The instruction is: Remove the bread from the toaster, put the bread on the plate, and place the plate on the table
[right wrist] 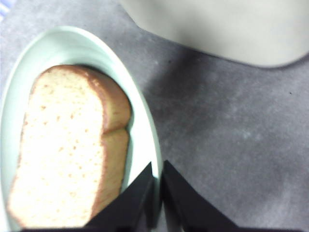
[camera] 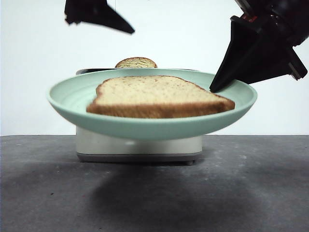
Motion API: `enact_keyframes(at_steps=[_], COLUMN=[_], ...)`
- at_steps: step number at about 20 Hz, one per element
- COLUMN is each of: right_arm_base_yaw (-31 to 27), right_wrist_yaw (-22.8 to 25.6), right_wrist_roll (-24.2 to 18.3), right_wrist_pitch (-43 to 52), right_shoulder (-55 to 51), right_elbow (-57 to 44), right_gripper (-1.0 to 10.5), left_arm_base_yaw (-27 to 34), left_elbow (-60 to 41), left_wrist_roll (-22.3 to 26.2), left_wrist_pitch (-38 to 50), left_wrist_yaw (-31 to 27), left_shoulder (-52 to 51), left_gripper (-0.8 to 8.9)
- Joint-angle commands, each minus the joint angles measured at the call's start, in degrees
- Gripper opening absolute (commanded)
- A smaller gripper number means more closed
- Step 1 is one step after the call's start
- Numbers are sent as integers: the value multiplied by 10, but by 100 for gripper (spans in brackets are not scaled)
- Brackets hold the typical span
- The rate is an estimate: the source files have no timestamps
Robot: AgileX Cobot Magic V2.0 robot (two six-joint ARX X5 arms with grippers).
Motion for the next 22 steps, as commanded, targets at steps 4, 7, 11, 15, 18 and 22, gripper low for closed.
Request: enact_keyframes(at_steps=[4, 7, 11, 15, 18, 22], right_arm_base_yaw=[4, 4, 3, 2, -7, -12], right_wrist_yaw=[4, 10, 10, 10, 19, 40], right_wrist_roll=[3, 5, 16, 16, 16, 10], right_wrist_pitch=[8, 14, 62, 107, 124, 119], right_shoulder=[10, 38, 110, 190, 237, 260], right_elbow=[5, 5, 5, 5, 5, 5], right_gripper=[4, 4, 5, 4, 5, 5], left_arm_base_yaw=[-9, -8, -8, -8, -8, -8], left_elbow=[92, 130, 143, 143, 143, 143], left_wrist_roll=[19, 19, 18, 18, 18, 18], left_wrist_pitch=[-53, -73, -77, -89, -111, -135], left_wrist_yaw=[-53, -99, -159, -195, -205, -205], left_shoulder=[-31, -72, -138, -192, -218, -234], left_gripper=[311, 310, 310, 310, 308, 296])
